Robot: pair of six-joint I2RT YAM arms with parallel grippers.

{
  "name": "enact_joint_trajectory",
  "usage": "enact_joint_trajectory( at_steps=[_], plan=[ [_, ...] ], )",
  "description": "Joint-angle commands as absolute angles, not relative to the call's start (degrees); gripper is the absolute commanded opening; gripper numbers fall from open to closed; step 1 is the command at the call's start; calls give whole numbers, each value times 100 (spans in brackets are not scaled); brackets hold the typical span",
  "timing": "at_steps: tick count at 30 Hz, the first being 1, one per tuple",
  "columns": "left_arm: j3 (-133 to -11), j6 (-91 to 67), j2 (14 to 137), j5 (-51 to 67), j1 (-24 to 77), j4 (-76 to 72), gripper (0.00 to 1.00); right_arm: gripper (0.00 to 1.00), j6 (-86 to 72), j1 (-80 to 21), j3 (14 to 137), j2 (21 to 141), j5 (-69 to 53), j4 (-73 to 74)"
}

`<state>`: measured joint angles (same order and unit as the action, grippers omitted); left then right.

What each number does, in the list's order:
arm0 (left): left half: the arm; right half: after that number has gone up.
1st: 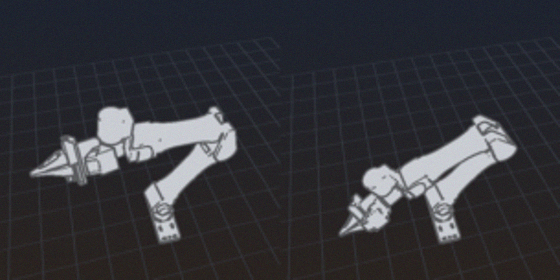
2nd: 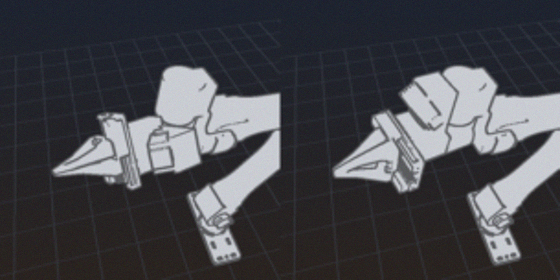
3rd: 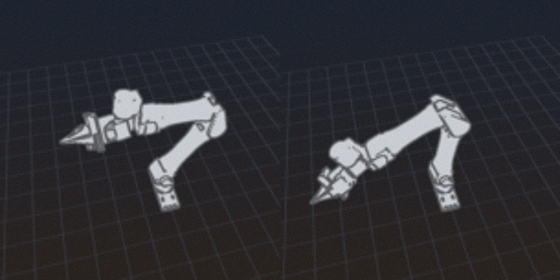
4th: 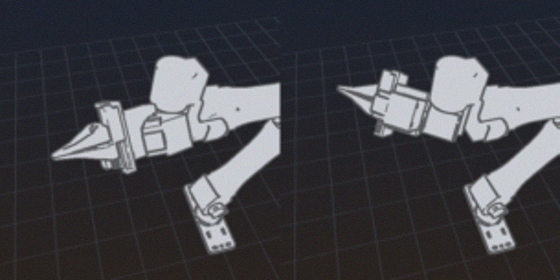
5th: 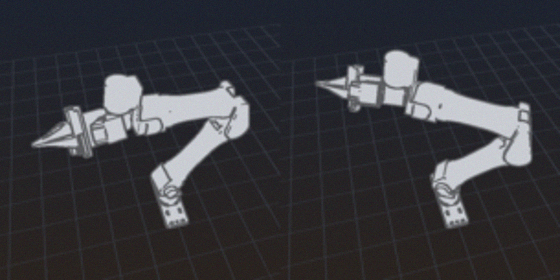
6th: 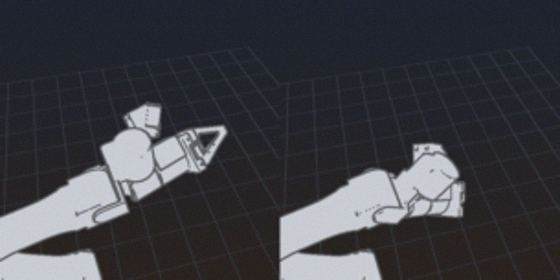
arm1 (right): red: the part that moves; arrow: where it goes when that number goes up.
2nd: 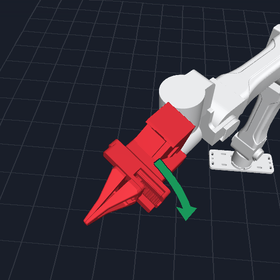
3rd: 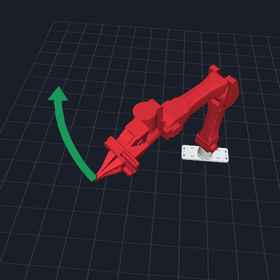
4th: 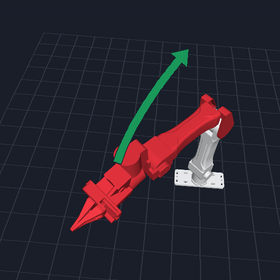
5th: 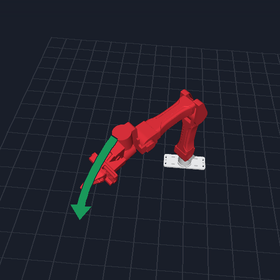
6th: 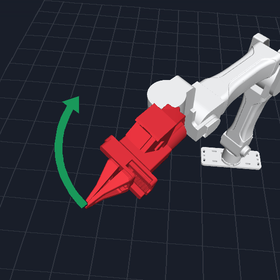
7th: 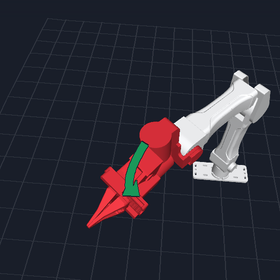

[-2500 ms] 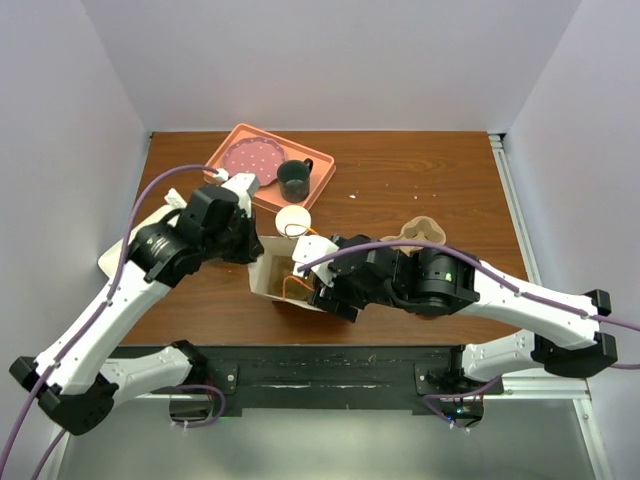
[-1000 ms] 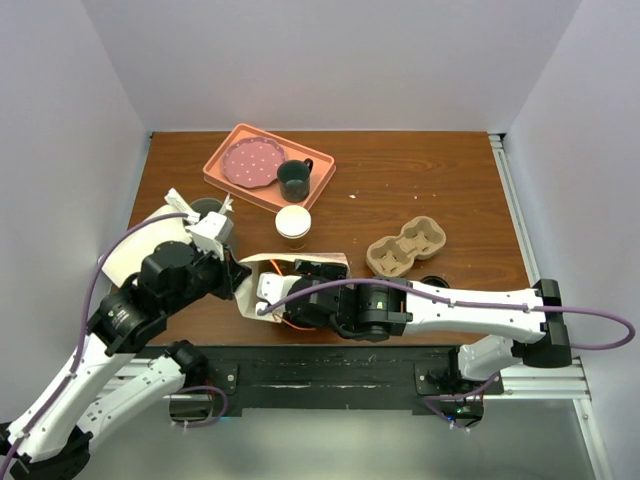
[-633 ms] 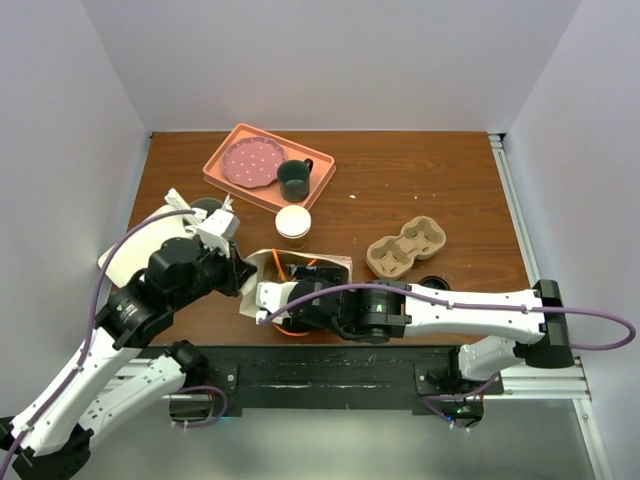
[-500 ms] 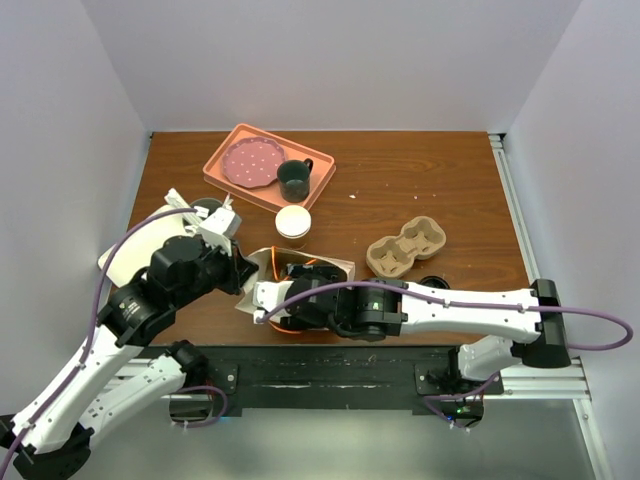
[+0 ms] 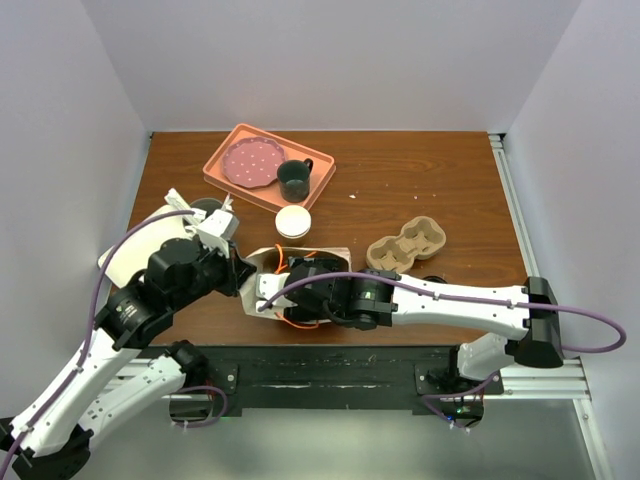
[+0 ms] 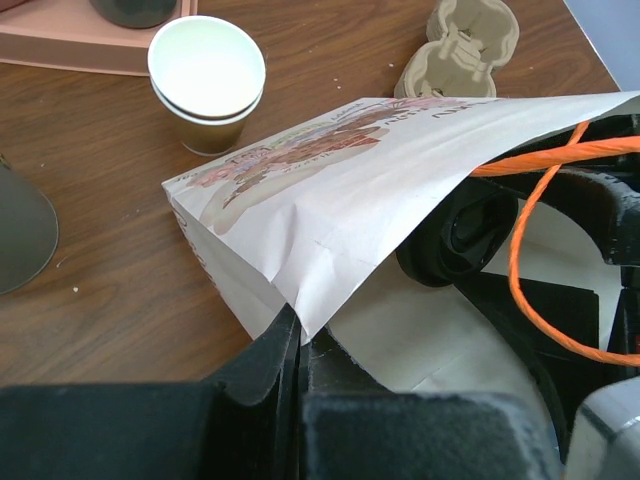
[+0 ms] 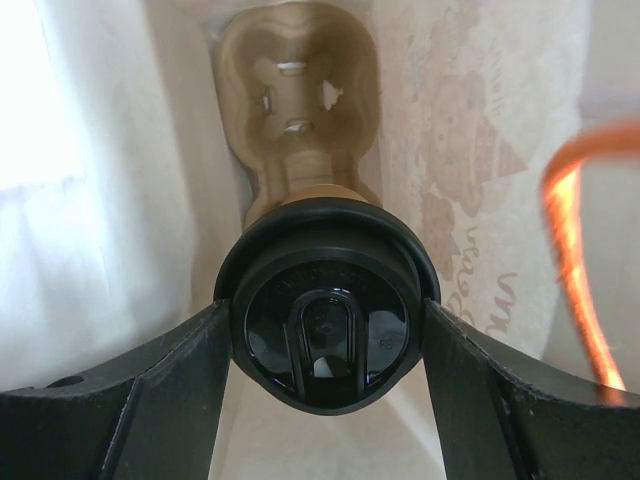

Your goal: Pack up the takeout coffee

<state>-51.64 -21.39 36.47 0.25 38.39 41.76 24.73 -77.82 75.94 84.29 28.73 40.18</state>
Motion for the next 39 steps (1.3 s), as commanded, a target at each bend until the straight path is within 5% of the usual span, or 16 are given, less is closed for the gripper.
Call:
enact_joint_trajectory(
  at_steps=[1,38,39],
  plan=[
    [-5291,-1934,3568,79,3876,4377,0,23,2997,-7717,7462,8226,3110,3894],
    [-5396,-1749,3507,650,3876,4157,0,22,3103,-7453,6311,8077,2962,2883],
    [-5405,-1749,3507,676,3867,4149,9,22,3094,-7453,6293,8068,2962,2857]
  ],
)
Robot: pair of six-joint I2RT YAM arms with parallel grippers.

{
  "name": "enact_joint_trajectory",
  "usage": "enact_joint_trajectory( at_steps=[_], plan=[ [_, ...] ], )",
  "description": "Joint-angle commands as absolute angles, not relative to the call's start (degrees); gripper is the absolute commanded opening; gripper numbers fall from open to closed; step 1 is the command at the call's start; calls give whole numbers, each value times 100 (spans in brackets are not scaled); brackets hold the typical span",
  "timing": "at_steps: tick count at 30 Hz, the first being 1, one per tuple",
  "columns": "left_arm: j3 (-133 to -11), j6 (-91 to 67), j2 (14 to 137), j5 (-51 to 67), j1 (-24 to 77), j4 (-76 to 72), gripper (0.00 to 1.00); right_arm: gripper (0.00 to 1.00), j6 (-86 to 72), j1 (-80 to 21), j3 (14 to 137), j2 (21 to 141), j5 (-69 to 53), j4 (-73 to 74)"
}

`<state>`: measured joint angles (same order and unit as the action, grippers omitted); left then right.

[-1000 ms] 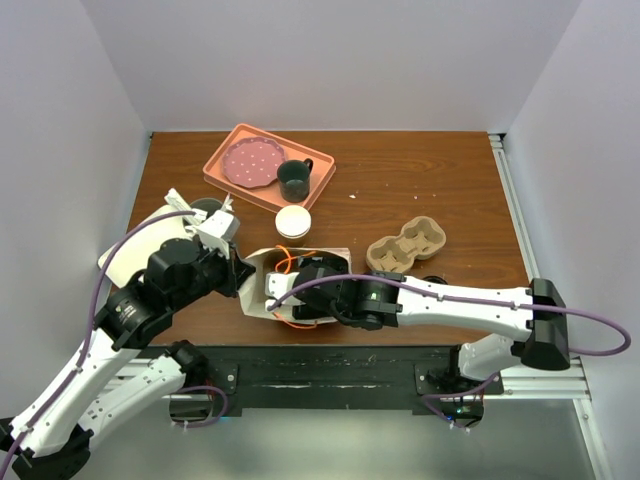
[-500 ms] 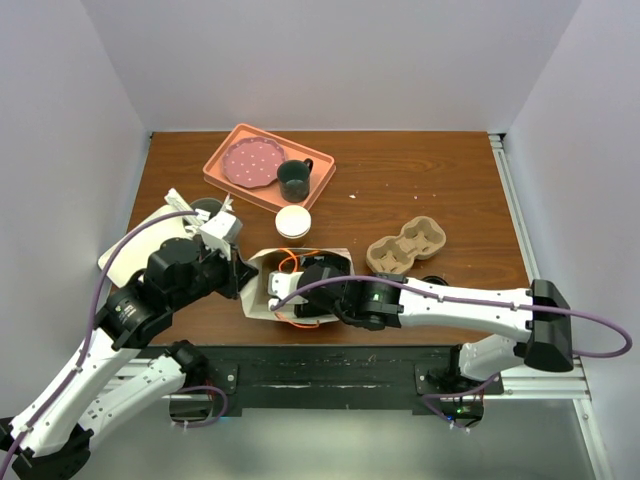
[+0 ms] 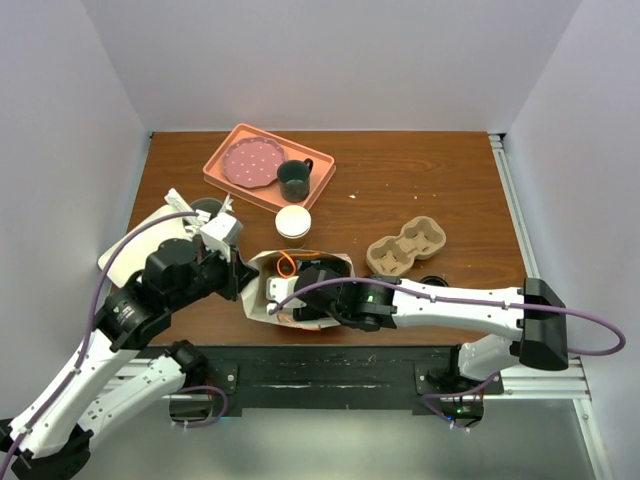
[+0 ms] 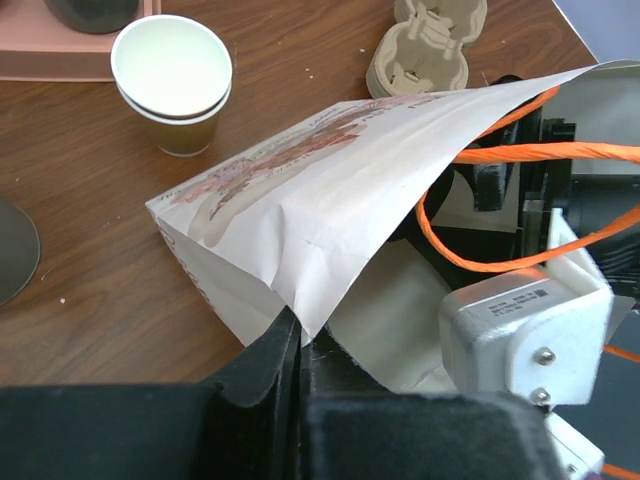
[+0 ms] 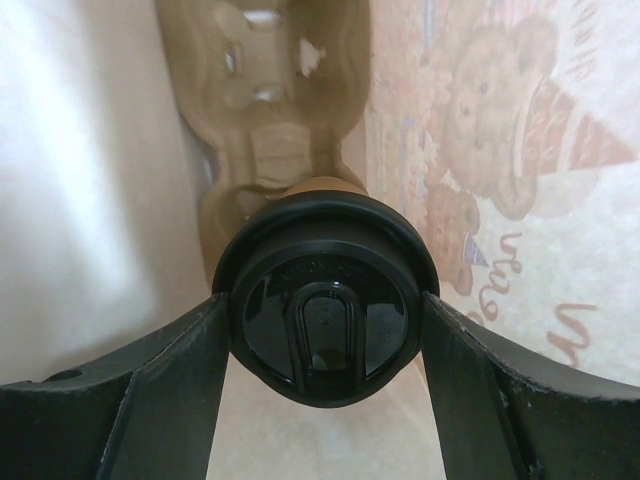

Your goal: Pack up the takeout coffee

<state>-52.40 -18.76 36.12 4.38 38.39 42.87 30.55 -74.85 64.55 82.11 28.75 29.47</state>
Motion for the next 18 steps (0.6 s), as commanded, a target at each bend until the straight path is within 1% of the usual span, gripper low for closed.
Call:
enact_joint_trajectory(
  at_steps=[1,5,6,7,13,15,18],
  plan=[
    [-5423,-1749,3524,703,3876,4201,16,21,3111,-7462,6284,8060,2988,2822],
    [-5423,-1793,3533,922,3867,4324,27,21,3129,-7462,6293,8112,3093,2716],
    [-5449,-1793,3533,923,3876,4359,35,21,3138,-7453,6284,8104,3120,2698],
    [-5475,-1793,3551,914,3867,4446,38,21,3138,-7462,6275,8095,3138,2698],
    [-5809,-1749,3770,730,3867,4965,46,21,3094,-7506,6100,7928,3225,2768],
    [-5853,-1845,3753,651,3867,5036,52,20,3102,-7541,6003,7866,3226,2760],
    [-5958,-1951,3832,563,3867,5063,54,20,3129,-7594,5863,7761,3261,2637]
  ],
)
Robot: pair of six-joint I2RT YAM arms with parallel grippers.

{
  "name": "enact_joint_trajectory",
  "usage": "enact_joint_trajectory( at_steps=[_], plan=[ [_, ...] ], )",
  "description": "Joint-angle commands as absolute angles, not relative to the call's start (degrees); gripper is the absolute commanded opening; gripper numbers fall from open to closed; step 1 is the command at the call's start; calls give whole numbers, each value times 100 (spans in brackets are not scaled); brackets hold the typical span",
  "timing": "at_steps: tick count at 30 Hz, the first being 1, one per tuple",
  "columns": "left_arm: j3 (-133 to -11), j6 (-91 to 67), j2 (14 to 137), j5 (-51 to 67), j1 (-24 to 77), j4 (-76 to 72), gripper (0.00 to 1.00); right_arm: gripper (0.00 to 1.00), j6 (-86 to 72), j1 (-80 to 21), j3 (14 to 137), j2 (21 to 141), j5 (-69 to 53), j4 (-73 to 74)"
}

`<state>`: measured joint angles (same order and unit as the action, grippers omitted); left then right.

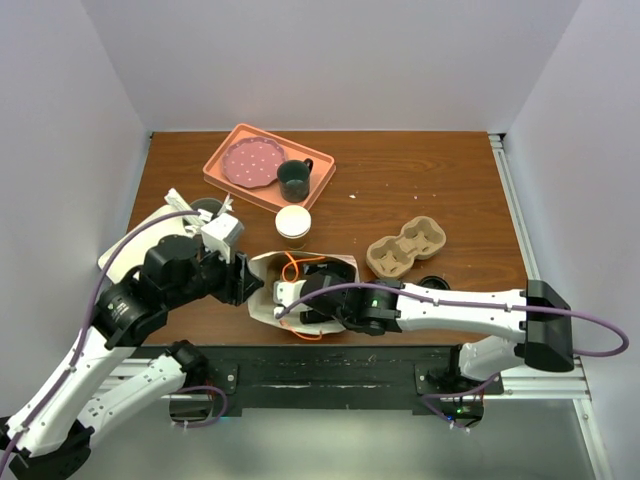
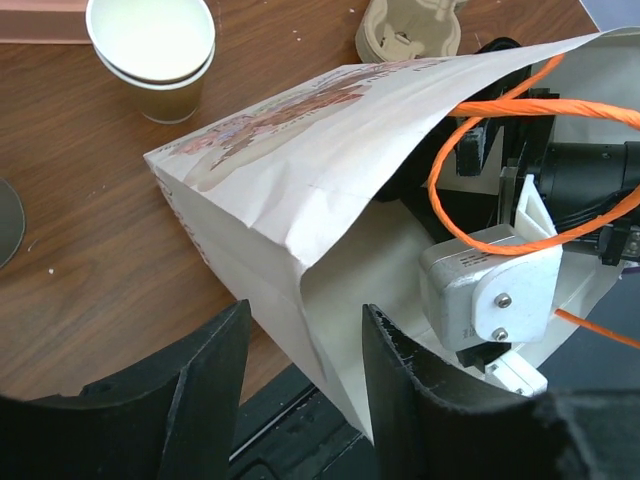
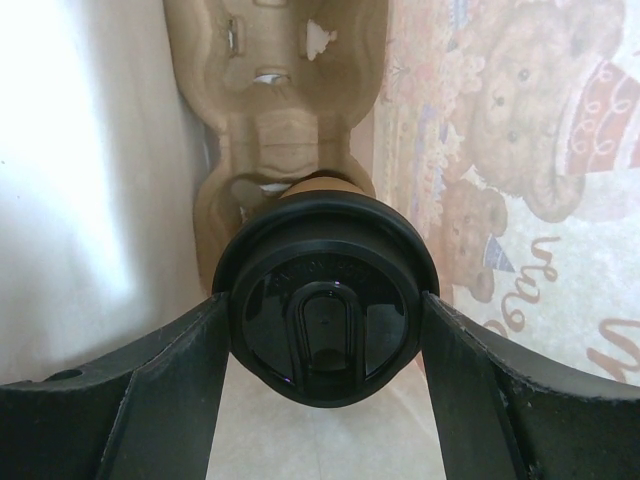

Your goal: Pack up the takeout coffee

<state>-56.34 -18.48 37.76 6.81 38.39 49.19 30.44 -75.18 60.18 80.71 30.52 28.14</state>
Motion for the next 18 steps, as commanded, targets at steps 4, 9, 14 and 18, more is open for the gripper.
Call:
enact_joint_trajectory(
  at_steps=[4,9,14,18],
  plan=[
    [-6082,-2065,3946,554,3867,5159,53,20,3269,-7620,5845,7752,3357,2497],
    [-6082,-2083,4025,650,3867,5072,53,20,3349,-7638,5748,7691,3349,2408],
    [-5915,-2101,4104,791,3876,4746,36,20,3349,-7655,5687,7646,3340,2417],
    [-5766,-2109,4052,1151,3867,4544,4,21,3296,-7655,5643,7559,3253,2426]
  ],
)
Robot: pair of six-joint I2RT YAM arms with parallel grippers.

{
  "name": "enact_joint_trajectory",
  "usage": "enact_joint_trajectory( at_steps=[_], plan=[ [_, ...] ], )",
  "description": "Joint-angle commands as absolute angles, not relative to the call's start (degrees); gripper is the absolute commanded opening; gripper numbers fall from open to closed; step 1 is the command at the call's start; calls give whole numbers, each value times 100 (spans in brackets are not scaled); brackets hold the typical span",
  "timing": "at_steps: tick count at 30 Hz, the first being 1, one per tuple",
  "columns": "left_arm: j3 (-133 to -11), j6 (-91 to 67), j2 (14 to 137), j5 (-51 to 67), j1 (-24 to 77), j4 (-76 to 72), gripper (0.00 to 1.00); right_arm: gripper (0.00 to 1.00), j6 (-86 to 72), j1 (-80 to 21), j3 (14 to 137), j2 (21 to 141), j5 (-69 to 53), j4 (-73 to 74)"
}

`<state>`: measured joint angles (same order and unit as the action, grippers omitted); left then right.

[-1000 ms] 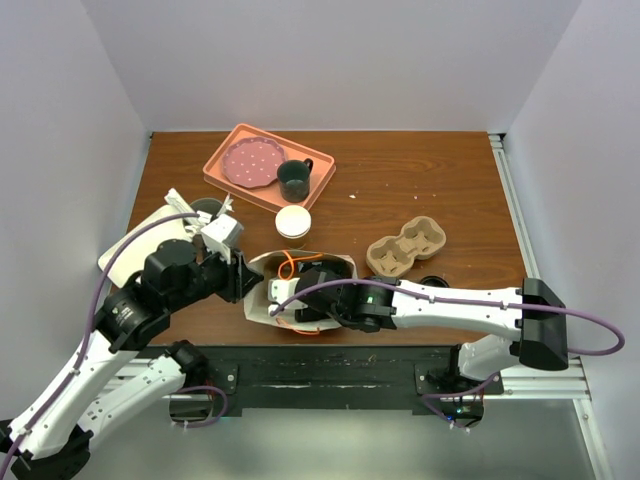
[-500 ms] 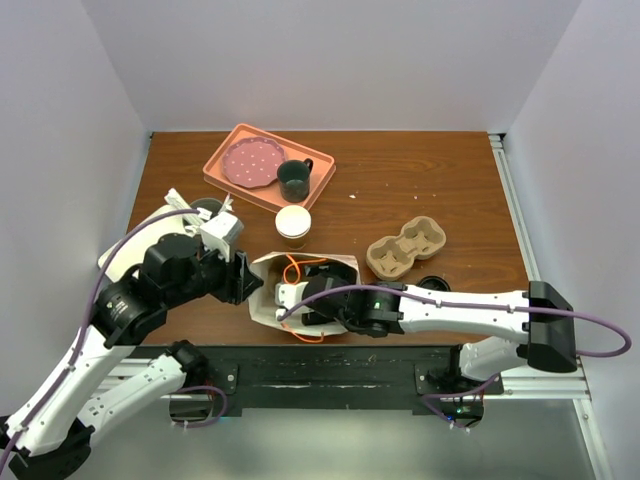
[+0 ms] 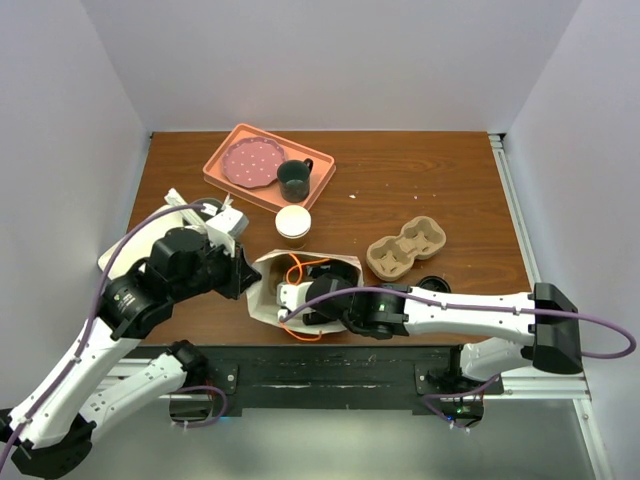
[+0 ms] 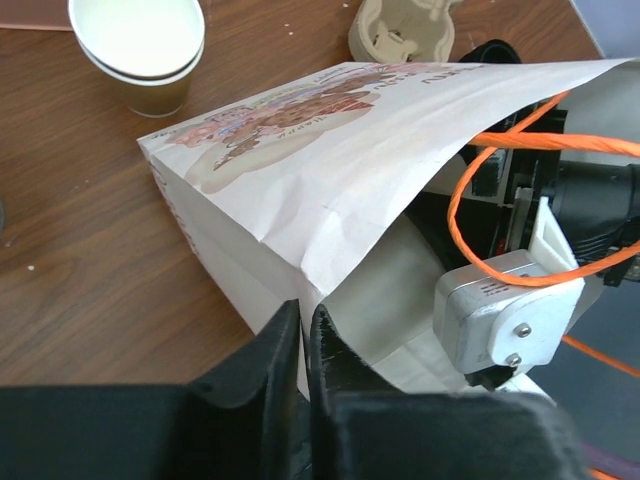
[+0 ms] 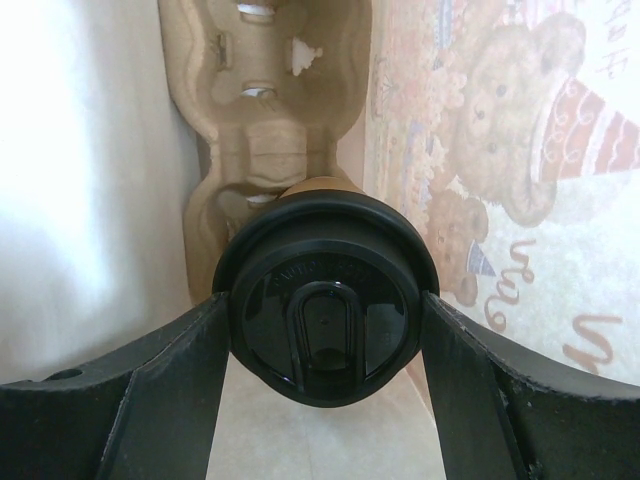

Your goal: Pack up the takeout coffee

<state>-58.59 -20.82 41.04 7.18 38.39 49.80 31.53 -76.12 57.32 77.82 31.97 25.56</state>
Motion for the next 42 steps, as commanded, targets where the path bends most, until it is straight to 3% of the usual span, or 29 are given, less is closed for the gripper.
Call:
enact_joint_trajectory(
  at_steps=[1,11,21,42],
  plan=[
    [-5740,-2135,3973,1204,3876,4457,1,21,3244,-7664,5651,7559,3191,2539],
    [-5730,-2145,4016,1248,3867,4474,0,21,3120,-7646,5836,7672,2523,2971],
    [-5695,-2101,4096,1371,3867,4438,0,20,2971,-7576,5669,8130,3436,2496],
    [-5801,-1811,4254,1389,3867,4588,0,20,2461,-7093,6214,7875,3085,2417]
  ],
)
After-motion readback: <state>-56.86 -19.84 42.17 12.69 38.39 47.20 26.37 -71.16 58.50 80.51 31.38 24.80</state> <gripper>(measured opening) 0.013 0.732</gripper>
